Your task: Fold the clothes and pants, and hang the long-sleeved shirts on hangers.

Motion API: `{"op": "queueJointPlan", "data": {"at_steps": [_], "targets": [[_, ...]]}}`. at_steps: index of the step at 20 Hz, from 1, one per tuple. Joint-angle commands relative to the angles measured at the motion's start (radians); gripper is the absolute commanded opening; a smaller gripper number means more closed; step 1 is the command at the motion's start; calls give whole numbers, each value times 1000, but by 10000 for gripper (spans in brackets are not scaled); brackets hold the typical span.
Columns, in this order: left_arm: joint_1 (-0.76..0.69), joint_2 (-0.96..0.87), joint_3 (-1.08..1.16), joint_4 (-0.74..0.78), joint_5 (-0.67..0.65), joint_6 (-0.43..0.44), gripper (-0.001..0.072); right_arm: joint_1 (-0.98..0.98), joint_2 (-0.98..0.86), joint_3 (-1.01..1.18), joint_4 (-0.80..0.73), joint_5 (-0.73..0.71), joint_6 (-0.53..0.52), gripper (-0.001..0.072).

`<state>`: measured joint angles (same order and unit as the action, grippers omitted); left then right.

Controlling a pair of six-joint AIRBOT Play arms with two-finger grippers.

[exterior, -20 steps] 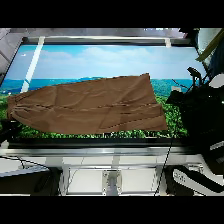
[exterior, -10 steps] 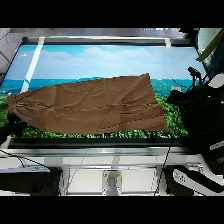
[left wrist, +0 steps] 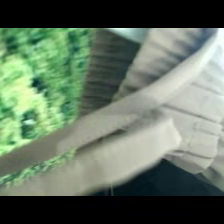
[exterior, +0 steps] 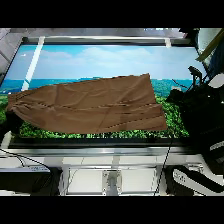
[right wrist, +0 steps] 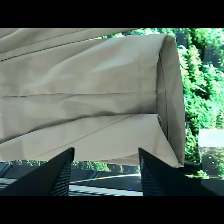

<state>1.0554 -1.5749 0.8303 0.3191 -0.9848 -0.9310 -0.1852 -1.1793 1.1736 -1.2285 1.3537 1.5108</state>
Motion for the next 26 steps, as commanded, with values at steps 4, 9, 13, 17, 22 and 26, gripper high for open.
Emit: {"op": "queueJointPlan", "data": {"at_steps": [4,9,13,17,22,26], "targets": [[98,75,166,188,-208,-56,17,0,1,1,-113,110,-5,448],[190,154,285,593,-319,-187,17,0,1,1,-134,131,-12,448],[183,153,332,735,-323,-199,17,0,1,1,-134,133,-12,448],[179,153,427,924,-270,-306,17,0,1,1,-134,151,-38,448],[180,154,467,871,-300,-338,435,0,1,3,-134,145,-48,461],[180,156,463,833,-446,-341,699,-23,33,11,-187,146,-119,464]]}}
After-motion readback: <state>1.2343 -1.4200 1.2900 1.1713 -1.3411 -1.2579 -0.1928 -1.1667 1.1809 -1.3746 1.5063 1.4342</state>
